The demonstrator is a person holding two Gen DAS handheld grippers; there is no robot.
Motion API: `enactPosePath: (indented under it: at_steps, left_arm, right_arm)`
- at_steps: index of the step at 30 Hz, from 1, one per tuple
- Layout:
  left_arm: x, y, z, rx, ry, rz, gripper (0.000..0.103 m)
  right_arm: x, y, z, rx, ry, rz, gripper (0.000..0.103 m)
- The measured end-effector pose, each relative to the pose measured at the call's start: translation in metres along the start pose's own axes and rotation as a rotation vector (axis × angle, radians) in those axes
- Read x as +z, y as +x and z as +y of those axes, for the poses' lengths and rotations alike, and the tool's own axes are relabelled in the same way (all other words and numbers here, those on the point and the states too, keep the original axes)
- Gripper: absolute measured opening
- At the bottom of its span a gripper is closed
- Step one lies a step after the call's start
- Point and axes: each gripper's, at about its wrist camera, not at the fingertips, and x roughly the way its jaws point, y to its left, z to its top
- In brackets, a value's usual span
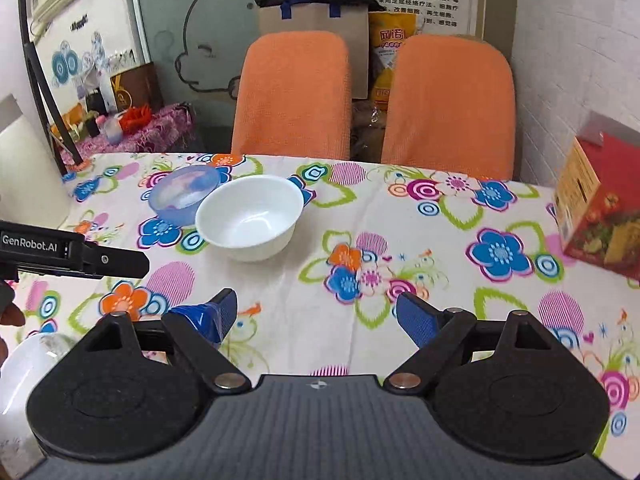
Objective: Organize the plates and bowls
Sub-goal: 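Reach the left tool to the rim of the white bowl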
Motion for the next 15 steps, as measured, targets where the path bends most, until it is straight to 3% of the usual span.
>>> enactPosePath:
  at_steps: [9, 14, 15]
  left_arm:
    - [0.034, 0.07, 0.014, 0.1, -0.252, 0.056, 0.074]
    - [0.04, 0.093, 0.008, 0.131, -0.269, 0.075, 0.067]
    - [0.04, 0.097, 0.007, 0.125, -0.27, 0.085, 0.059]
  right_arm:
    - [0.047, 0.1, 0.009, -0.013, -0.145, 0.062, 0.074]
    - [0.052, 0.13, 0.014, -0.005, -0.219, 0.073, 0.072]
    - [0.052, 0.134, 0.015, 0.007, -0.228, 0.08, 0.072]
